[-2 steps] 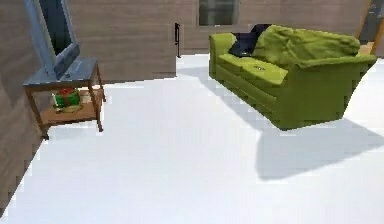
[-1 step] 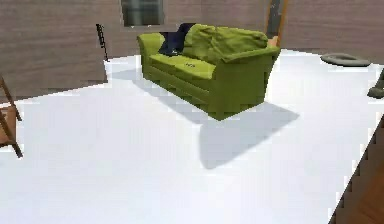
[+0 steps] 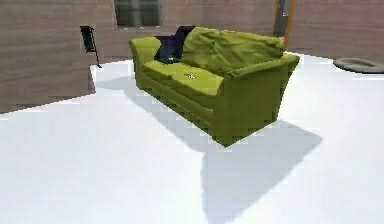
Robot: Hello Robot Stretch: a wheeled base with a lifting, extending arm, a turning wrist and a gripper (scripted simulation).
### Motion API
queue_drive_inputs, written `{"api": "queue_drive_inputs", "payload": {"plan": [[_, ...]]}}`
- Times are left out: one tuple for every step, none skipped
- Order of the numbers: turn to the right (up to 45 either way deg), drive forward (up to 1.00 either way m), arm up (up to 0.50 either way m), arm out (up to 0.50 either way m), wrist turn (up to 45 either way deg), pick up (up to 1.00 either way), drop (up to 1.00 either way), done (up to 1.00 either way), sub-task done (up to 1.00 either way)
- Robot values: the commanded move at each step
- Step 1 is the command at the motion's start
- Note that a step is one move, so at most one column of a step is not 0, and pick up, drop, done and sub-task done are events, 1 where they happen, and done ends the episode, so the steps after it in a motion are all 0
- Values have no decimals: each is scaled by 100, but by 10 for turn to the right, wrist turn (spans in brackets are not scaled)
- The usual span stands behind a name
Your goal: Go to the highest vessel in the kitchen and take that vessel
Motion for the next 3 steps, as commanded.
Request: {"api": "queue_drive_inputs", "payload": {"plan": [[90,0,0,0,0,0,0,0,0],[0,45,0,0,0,0,0,0,0],[360,0,0,0,0,0,0,0,0]]}}
